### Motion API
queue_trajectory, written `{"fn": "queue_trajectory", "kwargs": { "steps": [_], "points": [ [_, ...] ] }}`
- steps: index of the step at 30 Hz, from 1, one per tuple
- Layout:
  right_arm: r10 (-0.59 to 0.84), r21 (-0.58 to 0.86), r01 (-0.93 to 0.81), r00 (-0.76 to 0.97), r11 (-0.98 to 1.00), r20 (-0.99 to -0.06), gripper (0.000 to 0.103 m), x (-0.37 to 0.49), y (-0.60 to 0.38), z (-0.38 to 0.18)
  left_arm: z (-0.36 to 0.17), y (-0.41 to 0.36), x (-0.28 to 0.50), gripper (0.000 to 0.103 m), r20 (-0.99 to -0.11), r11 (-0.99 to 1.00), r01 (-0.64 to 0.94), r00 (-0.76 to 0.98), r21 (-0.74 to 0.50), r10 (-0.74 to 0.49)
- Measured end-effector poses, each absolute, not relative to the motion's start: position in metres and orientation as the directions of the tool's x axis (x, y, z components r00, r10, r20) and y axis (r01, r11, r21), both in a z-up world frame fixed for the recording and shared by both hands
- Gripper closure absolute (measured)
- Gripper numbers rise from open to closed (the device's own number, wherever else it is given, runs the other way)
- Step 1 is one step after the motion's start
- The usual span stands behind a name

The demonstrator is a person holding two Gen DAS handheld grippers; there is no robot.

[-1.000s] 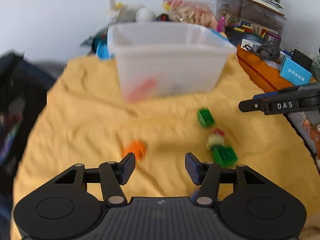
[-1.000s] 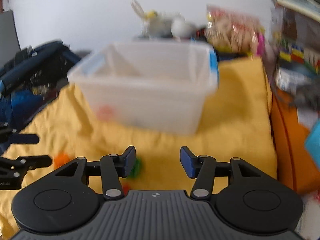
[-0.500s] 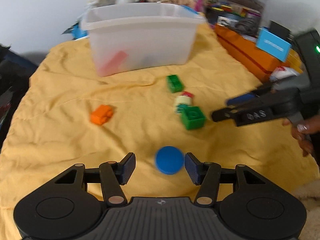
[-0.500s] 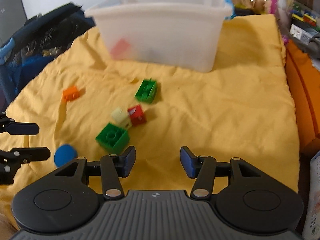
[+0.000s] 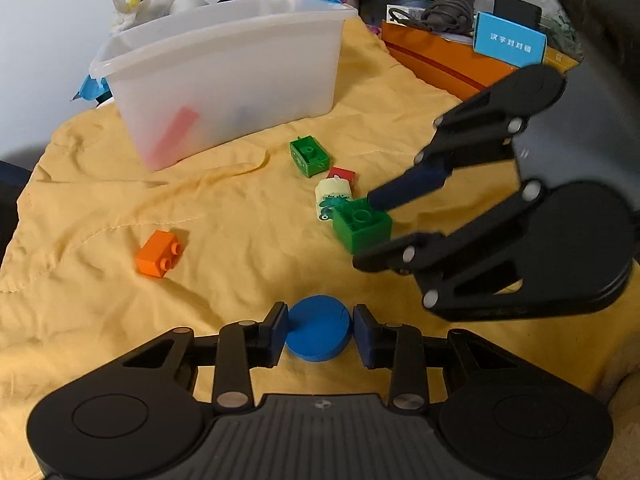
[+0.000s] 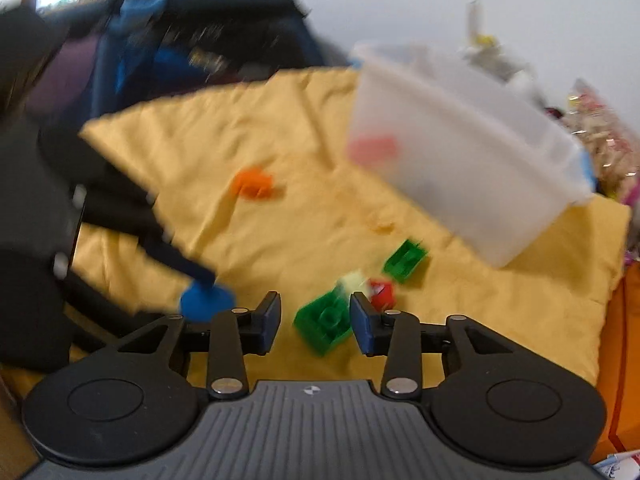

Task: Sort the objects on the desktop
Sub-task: 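Grasp the blue round disc with the left tool while the right tool grasps the green duplo brick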

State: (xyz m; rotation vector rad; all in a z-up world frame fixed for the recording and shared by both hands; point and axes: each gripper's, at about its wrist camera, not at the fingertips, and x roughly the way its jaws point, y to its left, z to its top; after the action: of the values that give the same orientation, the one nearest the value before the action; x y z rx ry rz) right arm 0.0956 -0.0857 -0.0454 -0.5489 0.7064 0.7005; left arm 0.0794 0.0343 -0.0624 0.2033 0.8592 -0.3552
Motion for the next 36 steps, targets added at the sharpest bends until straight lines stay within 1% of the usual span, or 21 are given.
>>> {"fn": "queue_trajectory", "kwargs": {
  "steps": [2, 4, 5, 6, 7, 9, 10, 11, 12, 14, 15, 16, 18, 20, 21, 23, 25, 29, 30, 33, 36],
  "points": [
    [0.368, -0.227, -0.746, 0.539, 0.625, -0.758, 0.063, 0.099, -0.083, -0.053, -0.062, 0.033, 0.077, 0.064, -0.77, 0.917, 0.396, 0.599, 0.046, -0.22],
    [0.343, -0.263, -0.747, 0.549, 0.611, -0.762, 0.062, 0.101, -0.082, -0.061, -0.062, 0.032, 0.073, 0.064, -0.769, 0.91, 0.41, 0.6, 0.059, -0.221],
    [0.329, -0.297, -0.738, 0.573, 0.606, -0.751, 0.067, 0.101, -0.081, -0.064, -0.062, 0.033, 0.072, 0.064, -0.768, 0.909, 0.413, 0.6, 0.059, -0.223],
    [0.31, -0.319, -0.731, 0.583, 0.604, -0.751, 0.07, 0.103, -0.08, -0.067, -0.062, 0.034, 0.072, 0.064, -0.769, 0.91, 0.412, 0.599, 0.054, -0.225],
    [0.307, -0.311, -0.721, 0.586, 0.619, -0.75, 0.071, 0.106, -0.082, -0.067, -0.061, 0.035, 0.072, 0.064, -0.77, 0.912, 0.408, 0.596, 0.047, -0.227],
    [0.326, -0.235, -0.702, 0.566, 0.672, -0.758, 0.071, 0.111, -0.09, -0.06, -0.06, 0.039, 0.073, 0.064, -0.772, 0.92, 0.392, 0.591, 0.02, -0.235],
    [0.34, -0.186, -0.689, 0.551, 0.7, -0.762, 0.071, 0.113, -0.096, -0.055, -0.059, 0.041, 0.073, 0.064, -0.772, 0.925, 0.38, 0.589, 0.004, -0.239],
    [0.371, -0.098, -0.674, 0.515, 0.732, -0.773, 0.071, 0.118, -0.104, -0.049, -0.059, 0.043, 0.072, 0.064, -0.771, 0.929, 0.371, 0.59, -0.005, -0.24],
    [0.429, 0.035, -0.647, 0.462, 0.762, -0.776, 0.071, 0.124, -0.115, -0.042, -0.058, 0.044, 0.071, 0.064, -0.77, 0.931, 0.364, 0.592, -0.008, -0.238],
    [0.579, 0.334, -0.56, 0.341, 0.758, -0.741, 0.071, 0.136, -0.139, -0.037, -0.059, 0.044, 0.069, 0.063, -0.769, 0.935, 0.353, 0.602, 0.012, -0.218],
    [0.631, 0.436, -0.517, 0.294, 0.737, -0.718, 0.071, 0.14, -0.147, -0.039, -0.06, 0.044, 0.069, 0.062, -0.772, 0.937, 0.349, 0.601, 0.022, -0.206],
    [0.668, 0.513, -0.471, 0.259, 0.718, -0.697, 0.07, 0.143, -0.154, -0.044, -0.061, 0.044, 0.069, 0.062, -0.777, 0.939, 0.344, 0.598, 0.027, -0.197],
    [0.683, 0.576, -0.396, 0.221, 0.715, -0.696, 0.07, 0.147, -0.162, -0.057, -0.061, 0.045, 0.069, 0.06, -0.778, 0.943, 0.332, 0.598, 0.025, -0.19],
    [0.654, 0.567, -0.352, 0.219, 0.745, -0.724, 0.07, 0.147, -0.167, -0.068, -0.061, 0.046, 0.07, 0.058, -0.776, 0.946, 0.324, 0.604, 0.03, -0.183],
    [0.644, 0.561, -0.338, 0.229, 0.756, -0.73, 0.067, 0.145, -0.169, -0.069, -0.061, 0.045, 0.07, 0.057, -0.775, 0.946, 0.322, 0.606, 0.032, -0.179],
    [0.633, 0.56, -0.304, 0.266, 0.771, -0.727, 0.057, 0.144, -0.177, -0.069, -0.062, 0.044, 0.072, 0.057, -0.78, 0.948, 0.316, 0.602, 0.035, -0.172],
    [0.591, 0.509, -0.309, 0.312, 0.804, -0.744, 0.053, 0.143, -0.181, -0.063, -0.063, 0.042, 0.074, 0.057, -0.787, 0.948, 0.317, 0.594, 0.034, -0.17],
    [0.459, 0.321, -0.363, 0.407, 0.875, -0.79, 0.053, 0.137, -0.175, -0.049, -0.066, 0.044, 0.079, 0.059, -0.797, 0.955, 0.296, 0.574, -0.011, -0.187],
    [0.45, 0.296, -0.383, 0.419, 0.875, -0.789, 0.053, 0.135, -0.174, -0.045, -0.066, 0.046, 0.08, 0.06, -0.798, 0.957, 0.288, 0.573, -0.019, -0.188],
    [0.427, 0.226, -0.438, 0.44, 0.87, -0.79, 0.053, 0.13, -0.163, -0.04, -0.066, 0.047, 0.082, 0.061, -0.798, 0.962, 0.272, 0.572, -0.034, -0.19],
    [0.36, 0.137, -0.456, 0.45, 0.879, -0.817, 0.052, 0.128, -0.15, -0.047, -0.066, 0.045, 0.081, 0.061, -0.796, 0.96, 0.28, 0.575, -0.024, -0.188]
  ]
}}
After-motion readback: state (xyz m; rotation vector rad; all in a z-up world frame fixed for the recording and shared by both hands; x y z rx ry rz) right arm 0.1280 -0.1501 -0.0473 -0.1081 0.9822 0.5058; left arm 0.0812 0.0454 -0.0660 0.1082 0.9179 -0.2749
